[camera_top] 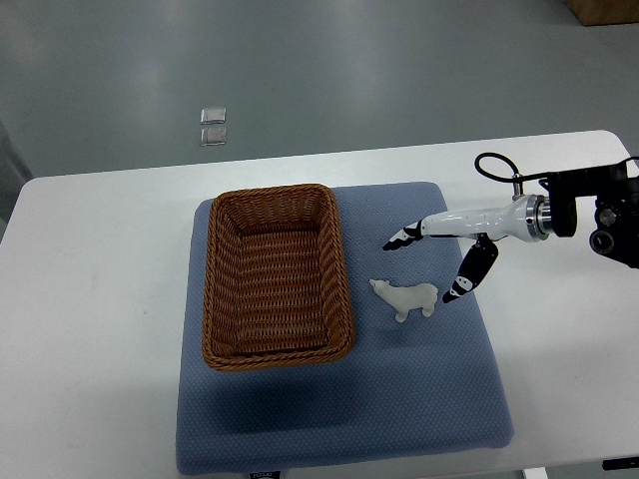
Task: Place white bear in brown basket with right hand
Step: 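Close the right hand fingers around the white polar bear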
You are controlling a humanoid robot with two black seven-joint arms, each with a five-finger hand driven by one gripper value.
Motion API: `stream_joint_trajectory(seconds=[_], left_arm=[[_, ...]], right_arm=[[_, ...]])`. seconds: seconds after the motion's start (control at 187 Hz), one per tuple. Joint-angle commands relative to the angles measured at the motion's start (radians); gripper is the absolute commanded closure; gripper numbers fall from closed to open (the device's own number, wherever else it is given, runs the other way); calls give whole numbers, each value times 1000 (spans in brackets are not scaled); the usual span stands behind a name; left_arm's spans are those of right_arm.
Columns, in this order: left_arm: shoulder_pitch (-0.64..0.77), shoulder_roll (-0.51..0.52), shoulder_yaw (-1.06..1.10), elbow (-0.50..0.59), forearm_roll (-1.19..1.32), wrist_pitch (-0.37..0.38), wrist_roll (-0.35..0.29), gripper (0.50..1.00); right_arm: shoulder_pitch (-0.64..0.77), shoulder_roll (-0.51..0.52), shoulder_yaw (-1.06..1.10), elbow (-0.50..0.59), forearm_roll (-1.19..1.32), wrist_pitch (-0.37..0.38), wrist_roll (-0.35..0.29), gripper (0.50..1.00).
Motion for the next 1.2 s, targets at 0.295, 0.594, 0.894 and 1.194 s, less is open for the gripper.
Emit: stream_joint_trajectory(seconds=[0.295, 0.594, 0.894, 1.194], left_arm=[[-2, 0, -1, 0, -2, 0, 0, 500], [-2, 0, 0, 0, 0, 0, 0, 500], [-2, 0, -1, 1, 0, 0, 0, 500], [-2, 0, 0, 0, 0, 0, 0, 500]], right_arm=[[-64, 20, 20, 18, 13, -56, 2, 587], [-86, 37, 20, 16, -13, -109, 1, 597], [-110, 55, 20, 11, -42, -141, 2, 644], [-115, 62, 19, 5, -57, -146, 4, 703]])
